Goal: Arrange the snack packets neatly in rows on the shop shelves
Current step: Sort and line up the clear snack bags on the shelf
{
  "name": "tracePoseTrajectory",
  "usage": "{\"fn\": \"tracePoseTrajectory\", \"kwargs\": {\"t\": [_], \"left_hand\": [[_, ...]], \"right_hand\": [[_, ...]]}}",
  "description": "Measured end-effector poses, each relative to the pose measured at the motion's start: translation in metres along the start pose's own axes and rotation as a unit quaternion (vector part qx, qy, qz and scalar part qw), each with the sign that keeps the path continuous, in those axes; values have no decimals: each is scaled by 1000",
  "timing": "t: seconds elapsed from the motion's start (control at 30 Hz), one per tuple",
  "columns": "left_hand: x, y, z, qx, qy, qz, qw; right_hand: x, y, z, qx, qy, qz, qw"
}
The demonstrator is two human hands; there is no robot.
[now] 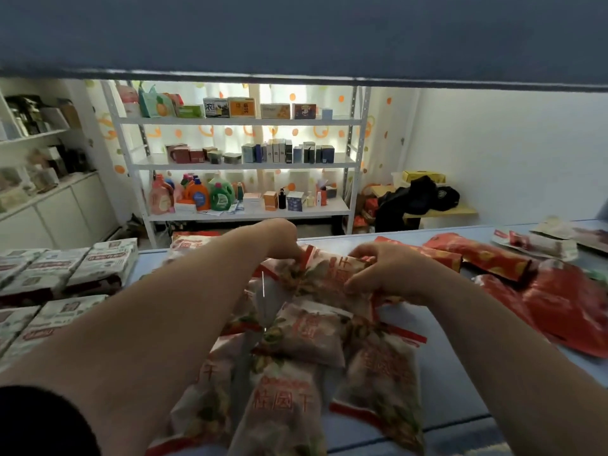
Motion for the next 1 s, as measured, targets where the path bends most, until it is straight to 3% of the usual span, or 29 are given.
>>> {"fn": "tracePoseTrajectory", "kwargs": {"t": [0.17, 0.33, 0.43, 0.57, 0.73, 0.9, 1.0], "left_hand": [[1, -7, 15, -10, 26, -113, 993], [12, -26, 10, 15, 132, -241, 961], [12, -40, 6, 26, 171, -236, 956], [-1, -44, 6, 32, 170, -156, 972], [-13, -34, 2, -28, 185, 25, 982], [-29, -35, 0, -57, 86, 76, 992], [-40, -34, 4, -26, 21, 18, 999]], "right_hand": [[9, 2, 4, 20, 11, 129, 991], [23, 4, 23, 19, 100, 192, 976], [27, 5, 45, -7, 147, 256, 955], [20, -2, 79, -30, 207, 27, 978], [4, -12, 105, -18, 180, -114, 977], [-16, -19, 111, 61, 141, -237, 959], [-32, -19, 116, 77, 65, -273, 957]]}}
Point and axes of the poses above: each hand's wrist, its own z-axis towards the middle knuckle, its own x-axis out of the back of the hand, y = z × x, the point moved 3 cm from there along z, towards the middle knuckle, and after that the axes turned 5 degrees about -z, right-handed, at the moved point
